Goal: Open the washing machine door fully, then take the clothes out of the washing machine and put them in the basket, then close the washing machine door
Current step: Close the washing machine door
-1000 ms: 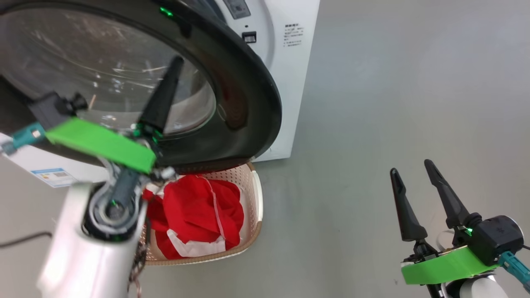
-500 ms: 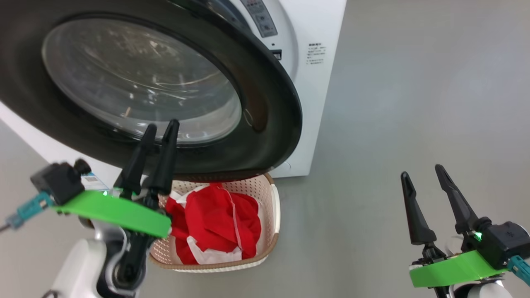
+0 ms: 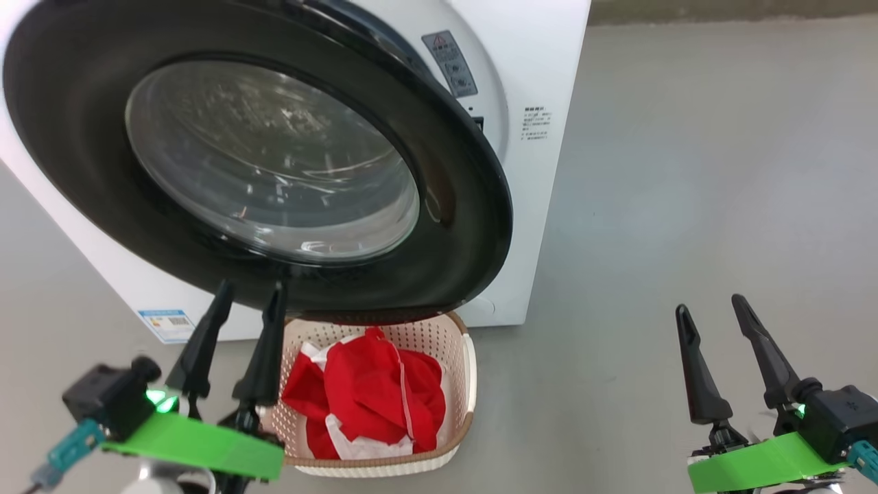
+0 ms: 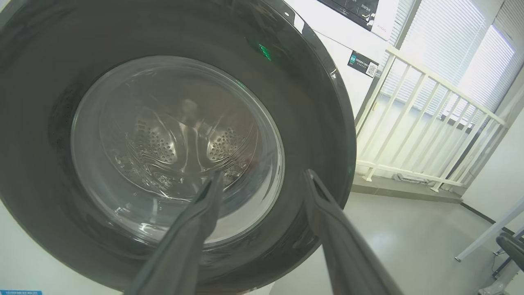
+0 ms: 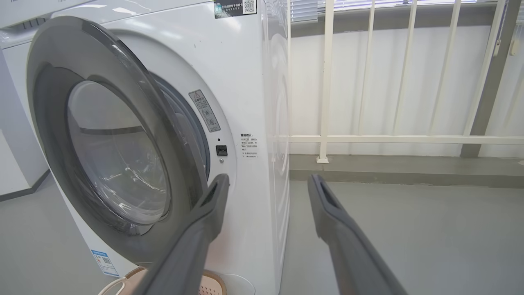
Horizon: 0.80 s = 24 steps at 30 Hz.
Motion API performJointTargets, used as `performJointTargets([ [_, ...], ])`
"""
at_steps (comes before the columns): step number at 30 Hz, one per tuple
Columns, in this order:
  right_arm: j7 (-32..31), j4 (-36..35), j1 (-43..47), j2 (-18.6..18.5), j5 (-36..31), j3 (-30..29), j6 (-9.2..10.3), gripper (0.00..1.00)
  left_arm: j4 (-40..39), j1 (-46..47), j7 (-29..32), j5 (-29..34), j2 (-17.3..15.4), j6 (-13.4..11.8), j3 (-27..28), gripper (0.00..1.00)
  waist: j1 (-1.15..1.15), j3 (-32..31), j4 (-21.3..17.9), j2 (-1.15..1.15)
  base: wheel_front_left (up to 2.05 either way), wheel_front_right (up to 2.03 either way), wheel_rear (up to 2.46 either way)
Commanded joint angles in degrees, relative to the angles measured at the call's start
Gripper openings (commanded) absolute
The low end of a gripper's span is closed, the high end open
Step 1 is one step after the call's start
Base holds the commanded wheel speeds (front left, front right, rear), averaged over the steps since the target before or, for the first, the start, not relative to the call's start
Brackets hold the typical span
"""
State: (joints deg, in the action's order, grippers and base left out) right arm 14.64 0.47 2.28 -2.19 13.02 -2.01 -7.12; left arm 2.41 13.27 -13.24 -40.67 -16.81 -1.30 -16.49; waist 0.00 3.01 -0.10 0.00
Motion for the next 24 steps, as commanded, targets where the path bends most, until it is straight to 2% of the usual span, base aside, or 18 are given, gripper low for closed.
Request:
performJointTargets([
  [1,0.36,-1.6,-0.46,-0.68,-0.56,0.93,-0.36,1.0,-1.85,0.15,-0.62,0.95,-1.84,-0.62,2.01,1.0,0.0,-0.87,-0.05,0.0,0.0,0.0,0.0],
  [15,0.36,-2.66,3.49,-0.68,0.09,-0.59,-0.36,1.0,-5.2,-10.21,-1.51,6.9,-3.84,-6.45,4.45,1.0,0.0,-4.74,-0.67,0.0,0.0,0.0,0.0],
  [24,0.36,-3.13,4.87,-0.68,0.19,-0.97,-0.36,1.0,-5.56,-14.4,-1.71,8.03,-2.76,-6.61,6.7,1.0,0.0,-5.7,-0.8,0.0,0.0,0.0,0.0],
])
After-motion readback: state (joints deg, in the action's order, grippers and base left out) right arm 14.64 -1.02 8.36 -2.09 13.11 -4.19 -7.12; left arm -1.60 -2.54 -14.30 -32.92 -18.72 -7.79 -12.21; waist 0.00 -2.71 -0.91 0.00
